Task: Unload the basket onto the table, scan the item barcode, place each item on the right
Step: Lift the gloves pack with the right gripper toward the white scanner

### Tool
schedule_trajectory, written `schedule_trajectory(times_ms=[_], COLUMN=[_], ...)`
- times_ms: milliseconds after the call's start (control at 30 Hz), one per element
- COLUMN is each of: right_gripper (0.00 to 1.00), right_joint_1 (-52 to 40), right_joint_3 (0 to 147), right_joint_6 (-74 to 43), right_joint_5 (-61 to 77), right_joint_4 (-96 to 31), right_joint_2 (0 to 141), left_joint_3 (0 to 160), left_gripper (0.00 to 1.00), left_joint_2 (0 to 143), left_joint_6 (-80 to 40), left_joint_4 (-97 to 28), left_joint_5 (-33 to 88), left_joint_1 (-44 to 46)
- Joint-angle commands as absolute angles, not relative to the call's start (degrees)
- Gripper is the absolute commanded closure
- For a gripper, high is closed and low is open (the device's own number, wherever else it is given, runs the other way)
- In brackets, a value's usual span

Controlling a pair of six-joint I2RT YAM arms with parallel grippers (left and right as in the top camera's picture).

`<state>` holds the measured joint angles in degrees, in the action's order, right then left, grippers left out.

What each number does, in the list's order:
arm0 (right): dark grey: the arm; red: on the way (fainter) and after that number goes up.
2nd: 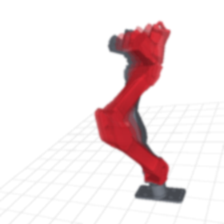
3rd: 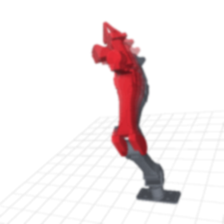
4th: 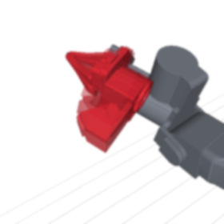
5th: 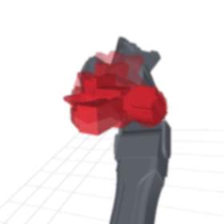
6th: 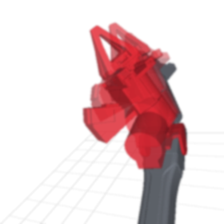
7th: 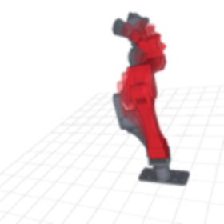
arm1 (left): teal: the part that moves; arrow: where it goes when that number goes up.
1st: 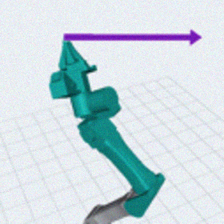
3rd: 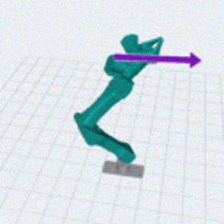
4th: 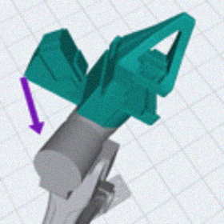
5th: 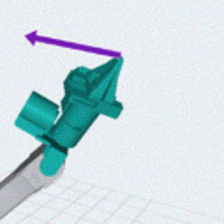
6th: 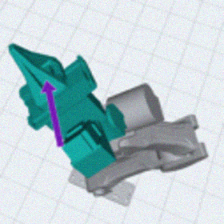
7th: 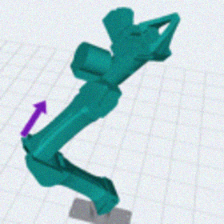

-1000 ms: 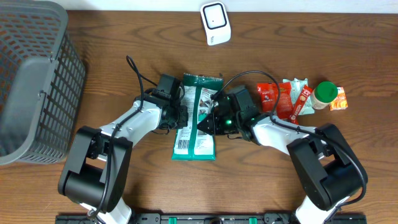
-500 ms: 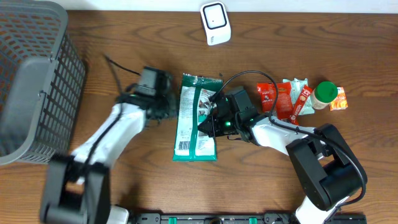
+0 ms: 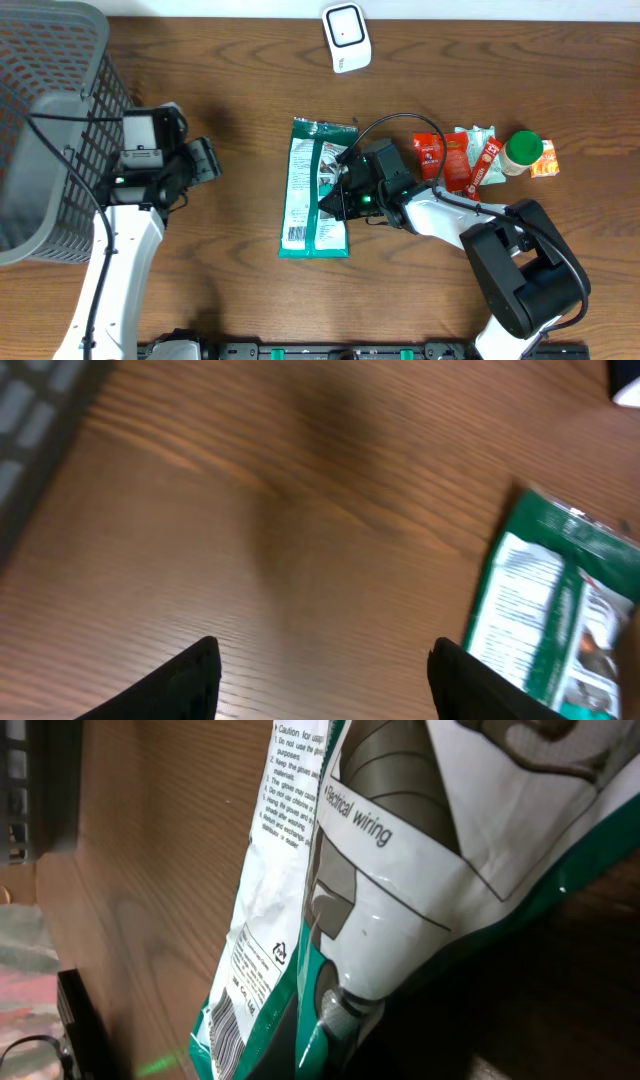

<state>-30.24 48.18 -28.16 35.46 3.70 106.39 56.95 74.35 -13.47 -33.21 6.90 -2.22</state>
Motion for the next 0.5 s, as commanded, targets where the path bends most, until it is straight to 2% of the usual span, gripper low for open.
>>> schedule_trajectory(times_ms=[0,133,233,467], right_gripper=[0.99,0.99,0.99,0.99], right_joint_1=[-30.4,-30.3,-30.3,-30.5], right_joint_3=[48.7,50.7,54.1,72.7], right_joint_6=[-25.8,-22.9,-18.9,-4.7], right_joint_5=[34.6,34.6,32.9,21.0], right_joint_4=[3.6,1.1,-5.3,-36.4], right_joint_2=[106.5,103.5,100.2,96.0], left_joint_3=[58.0,58.0,58.0,58.0], left_gripper=[0.18,0.17,0.17,0.17], left_joint_2=[74.1,74.1,74.1,74.1], left_joint_6=[-11.6,-11.6,-11.6,-11.7], left_joint_4=[-34.1,-34.1,-34.1,-34.1], left_joint_5=[5.5,5.5,5.5,5.5], left_joint_1=[-4.1,-4.1,-4.1,-4.1])
